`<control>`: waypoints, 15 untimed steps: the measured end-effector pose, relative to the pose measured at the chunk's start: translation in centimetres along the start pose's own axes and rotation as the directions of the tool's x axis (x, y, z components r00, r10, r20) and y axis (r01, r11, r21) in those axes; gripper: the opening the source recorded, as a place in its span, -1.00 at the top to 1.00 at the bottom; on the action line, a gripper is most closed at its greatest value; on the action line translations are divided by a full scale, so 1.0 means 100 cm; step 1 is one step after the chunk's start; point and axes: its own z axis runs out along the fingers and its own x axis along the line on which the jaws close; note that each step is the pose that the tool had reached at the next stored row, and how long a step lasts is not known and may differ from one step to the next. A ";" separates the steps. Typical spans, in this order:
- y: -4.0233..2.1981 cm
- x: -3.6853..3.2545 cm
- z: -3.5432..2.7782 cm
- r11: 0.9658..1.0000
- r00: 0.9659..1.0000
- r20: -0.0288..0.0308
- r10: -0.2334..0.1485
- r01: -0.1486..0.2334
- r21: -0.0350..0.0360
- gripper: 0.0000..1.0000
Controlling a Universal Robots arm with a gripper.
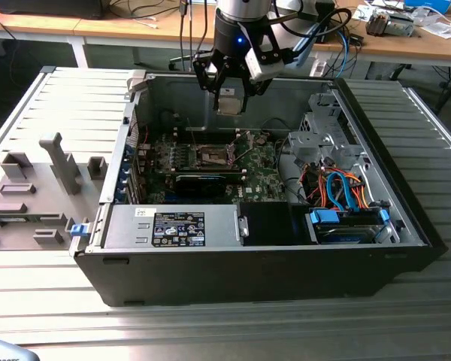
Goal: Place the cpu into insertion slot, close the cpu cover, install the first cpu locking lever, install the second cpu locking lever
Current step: 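Place the cpu into insertion slot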
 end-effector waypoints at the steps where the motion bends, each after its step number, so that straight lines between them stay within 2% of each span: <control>1: 0.0000 0.0000 0.0000 1.000 1.000 0.000 0.001 -0.001 0.000 -0.08; 15: 0.0000 0.0000 0.0002 1.000 1.000 0.001 0.012 -0.012 0.000 -0.08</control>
